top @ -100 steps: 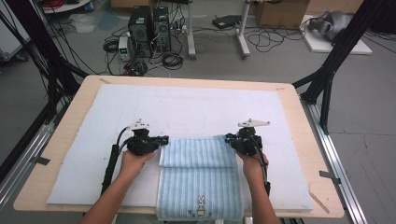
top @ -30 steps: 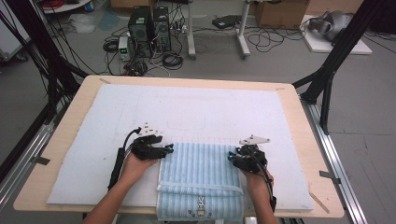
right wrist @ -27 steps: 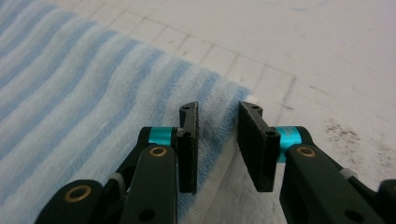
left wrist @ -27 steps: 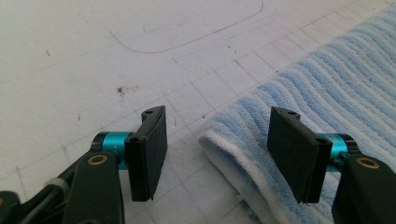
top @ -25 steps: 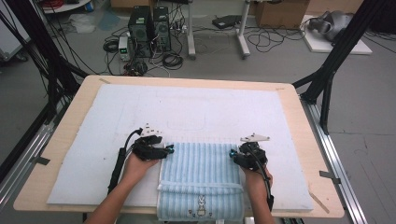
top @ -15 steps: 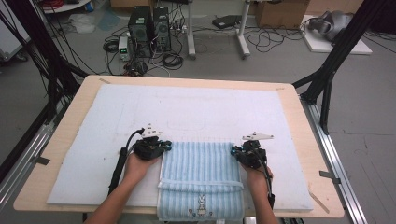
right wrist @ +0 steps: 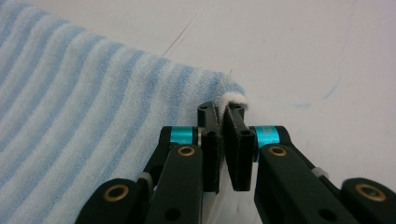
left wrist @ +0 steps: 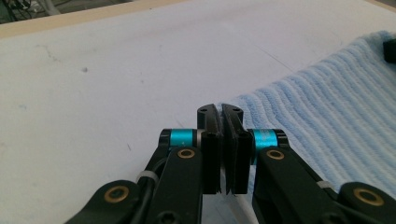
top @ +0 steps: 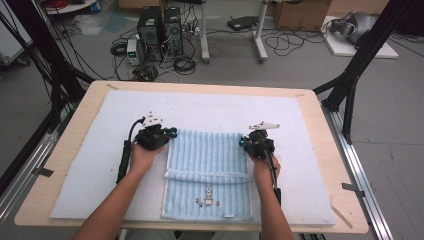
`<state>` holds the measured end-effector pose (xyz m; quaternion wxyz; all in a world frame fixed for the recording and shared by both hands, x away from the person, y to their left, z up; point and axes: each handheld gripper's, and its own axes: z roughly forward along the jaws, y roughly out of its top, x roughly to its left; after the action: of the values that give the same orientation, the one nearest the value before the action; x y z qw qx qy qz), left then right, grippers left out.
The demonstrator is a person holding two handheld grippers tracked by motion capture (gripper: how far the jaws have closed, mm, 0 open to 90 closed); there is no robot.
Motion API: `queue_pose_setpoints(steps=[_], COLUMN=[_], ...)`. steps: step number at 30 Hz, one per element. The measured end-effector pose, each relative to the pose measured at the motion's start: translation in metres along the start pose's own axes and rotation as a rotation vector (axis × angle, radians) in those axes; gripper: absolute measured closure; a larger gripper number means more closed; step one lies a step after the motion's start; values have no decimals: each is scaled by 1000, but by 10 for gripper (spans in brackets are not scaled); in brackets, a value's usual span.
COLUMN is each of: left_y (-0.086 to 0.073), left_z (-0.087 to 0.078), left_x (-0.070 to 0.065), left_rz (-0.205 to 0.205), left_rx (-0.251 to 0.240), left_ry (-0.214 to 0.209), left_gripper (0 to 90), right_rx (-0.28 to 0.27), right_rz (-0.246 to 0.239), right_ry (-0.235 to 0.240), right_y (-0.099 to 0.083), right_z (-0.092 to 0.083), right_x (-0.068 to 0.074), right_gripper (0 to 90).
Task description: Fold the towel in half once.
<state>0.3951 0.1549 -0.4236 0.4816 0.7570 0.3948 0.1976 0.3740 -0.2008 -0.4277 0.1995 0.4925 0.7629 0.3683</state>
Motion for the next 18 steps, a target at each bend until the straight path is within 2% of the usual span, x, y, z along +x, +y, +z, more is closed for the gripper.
queue_pose_setpoints(steps=[2,3,5,6,8,10,13,14,15,16,18], left_y=[9,10,14,16,18,17,13,12,12,12,12], left_z=[3,3,5,6,7,9,13,12,12,11,8], left_x=[5,7,12,14,17,18,21,21,21,21,20], left_rz=[-4,0,-14,-6,-10,-16,-49,-61,-81,-101,-111], left_rx=[9,-16,0,6,-9,-21,11,19,19,21,28], left_ry=[-6,1,-2,-1,-2,2,-2,13,23,30,44], left_gripper=[861,861,861,861,861,861,843,811,693,616,538], right_rx=[-13,-19,-37,-43,-55,-58,-49,-46,-40,-35,-32], right_rz=[4,-4,-20,-20,-15,-15,-20,-26,-24,-17,7], right_ry=[-11,-18,-22,-23,-25,-32,-39,-39,-34,-28,-22], right_y=[6,9,15,16,18,19,21,21,20,20,19], right_z=[3,5,8,9,14,19,25,26,27,28,27], right_x=[-1,-3,-3,-3,-5,-5,-5,-5,-5,-6,-6], right_gripper=[857,856,856,856,856,856,856,854,837,809,654])
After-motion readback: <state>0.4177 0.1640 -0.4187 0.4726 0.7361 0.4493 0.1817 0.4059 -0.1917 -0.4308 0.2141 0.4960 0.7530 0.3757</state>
